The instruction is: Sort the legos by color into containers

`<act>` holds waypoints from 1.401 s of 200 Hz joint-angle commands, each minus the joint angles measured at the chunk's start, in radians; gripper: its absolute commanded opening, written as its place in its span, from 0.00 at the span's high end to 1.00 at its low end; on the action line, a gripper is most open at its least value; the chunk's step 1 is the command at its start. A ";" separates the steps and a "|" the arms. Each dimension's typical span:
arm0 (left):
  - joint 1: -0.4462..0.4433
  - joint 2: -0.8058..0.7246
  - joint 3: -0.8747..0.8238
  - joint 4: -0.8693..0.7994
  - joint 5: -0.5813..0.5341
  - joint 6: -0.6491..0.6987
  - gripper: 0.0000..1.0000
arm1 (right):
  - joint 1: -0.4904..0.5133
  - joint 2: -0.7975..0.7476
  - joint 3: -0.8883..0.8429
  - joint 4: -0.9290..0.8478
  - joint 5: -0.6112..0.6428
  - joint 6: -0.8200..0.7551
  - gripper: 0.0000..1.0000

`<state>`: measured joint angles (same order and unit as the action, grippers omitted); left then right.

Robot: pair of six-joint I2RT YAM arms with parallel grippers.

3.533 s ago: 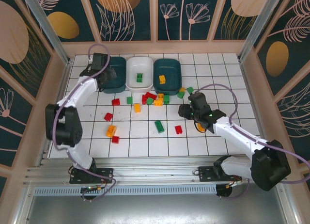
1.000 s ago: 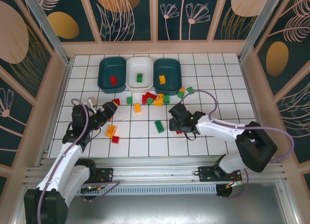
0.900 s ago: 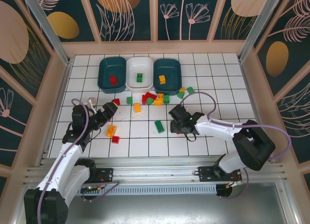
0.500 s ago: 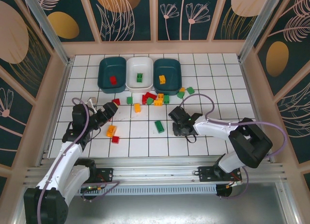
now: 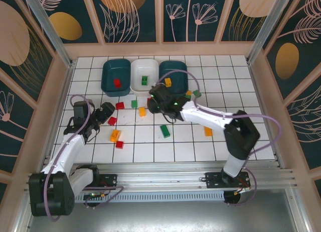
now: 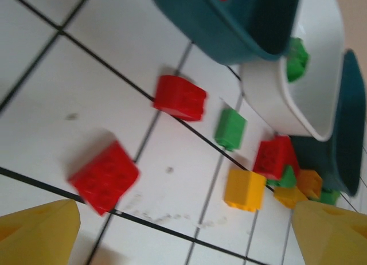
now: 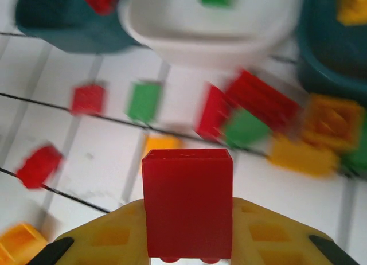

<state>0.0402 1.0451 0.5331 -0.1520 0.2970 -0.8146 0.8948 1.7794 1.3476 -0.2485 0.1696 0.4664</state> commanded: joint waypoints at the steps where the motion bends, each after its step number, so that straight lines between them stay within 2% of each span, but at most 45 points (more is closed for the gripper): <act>1: 0.067 0.027 -0.030 0.067 0.067 -0.034 0.04 | 0.006 0.140 0.153 0.107 -0.045 -0.078 0.82; 30: 0.080 0.042 -0.073 0.121 0.190 -0.039 0.06 | 0.010 0.339 0.393 0.131 -0.095 -0.138 0.82; 58: 0.079 0.010 -0.064 0.064 0.197 0.019 0.06 | 0.006 0.521 0.628 0.090 -0.114 -0.199 0.82; 91: 0.079 -0.016 -0.058 0.051 0.231 0.027 0.06 | -0.011 0.709 0.911 -0.007 -0.114 -0.204 0.82; 121: 0.079 -0.026 -0.045 0.025 0.237 0.057 0.05 | -0.024 0.802 1.072 -0.075 -0.110 -0.212 0.82; 139: 0.080 -0.032 -0.048 0.023 0.234 0.052 0.04 | -0.039 0.821 1.095 -0.089 -0.123 -0.192 0.80; 161: 0.079 -0.037 -0.049 0.032 0.244 0.043 0.04 | -0.051 0.831 1.095 -0.099 -0.138 -0.189 0.71; 189: 0.079 -0.040 -0.035 0.024 0.255 0.045 0.03 | -0.049 0.836 1.132 -0.118 -0.147 -0.216 0.49; 213: 0.080 -0.050 -0.017 0.022 0.261 0.040 0.03 | -0.048 0.826 1.182 -0.120 -0.148 -0.231 0.44; 239: 0.079 -0.066 0.001 0.011 0.265 0.038 0.03 | -0.049 0.803 1.212 -0.170 -0.128 -0.239 0.43; 255: 0.080 -0.091 0.006 0.006 0.263 0.043 0.04 | -0.043 0.732 1.135 -0.168 -0.112 -0.246 0.44; 280: 0.079 -0.136 0.004 -0.030 0.234 0.074 0.06 | -0.025 0.538 0.857 -0.094 -0.075 -0.265 0.45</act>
<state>0.1162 0.9520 0.5140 -0.1360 0.5415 -0.7849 0.8459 2.5233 2.3966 -0.3714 0.0456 0.2348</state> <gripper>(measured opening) 0.950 0.550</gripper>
